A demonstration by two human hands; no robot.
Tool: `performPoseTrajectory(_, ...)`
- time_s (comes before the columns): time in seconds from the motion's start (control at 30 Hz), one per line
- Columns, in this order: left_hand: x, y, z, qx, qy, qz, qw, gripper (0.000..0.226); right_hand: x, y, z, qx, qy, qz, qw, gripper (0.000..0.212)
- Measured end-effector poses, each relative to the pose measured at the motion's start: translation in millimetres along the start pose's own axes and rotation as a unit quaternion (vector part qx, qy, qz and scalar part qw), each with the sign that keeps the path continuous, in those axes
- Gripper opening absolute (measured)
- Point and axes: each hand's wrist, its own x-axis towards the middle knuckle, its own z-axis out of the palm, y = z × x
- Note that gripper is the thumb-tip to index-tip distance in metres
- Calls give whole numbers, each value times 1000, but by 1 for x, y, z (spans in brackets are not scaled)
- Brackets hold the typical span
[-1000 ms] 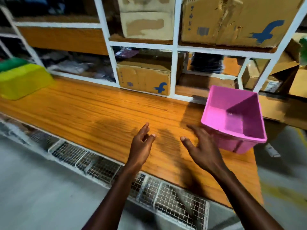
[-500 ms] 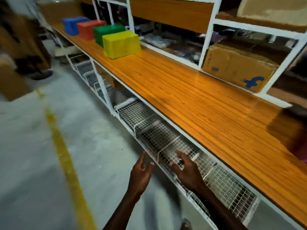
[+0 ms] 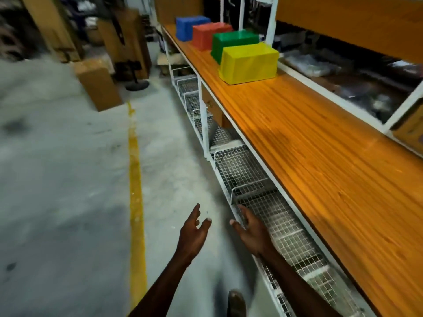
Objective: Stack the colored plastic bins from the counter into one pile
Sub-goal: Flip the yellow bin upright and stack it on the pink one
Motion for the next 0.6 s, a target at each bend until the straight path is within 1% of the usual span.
performPoseTrajectory(0.17,74,43,-8,-27,47,-5,999,65,88,-41,-8,-7,-36,-16,999,70)
performPoseTrajectory(0.27,116,66,-15,-35,71,-2,997,66,135,-67,-9,-2,-38,-39,999,68)
performPoseTrajectory(0.53,243,100,-52,-46,92,-3,995,65,261,-133,10,-4,-47,-55,997,67)
performPoseTrajectory(0.6,291,102,-67,-53,91,-5,994,65,303,-153,25,-4,-44,-49,998,66)
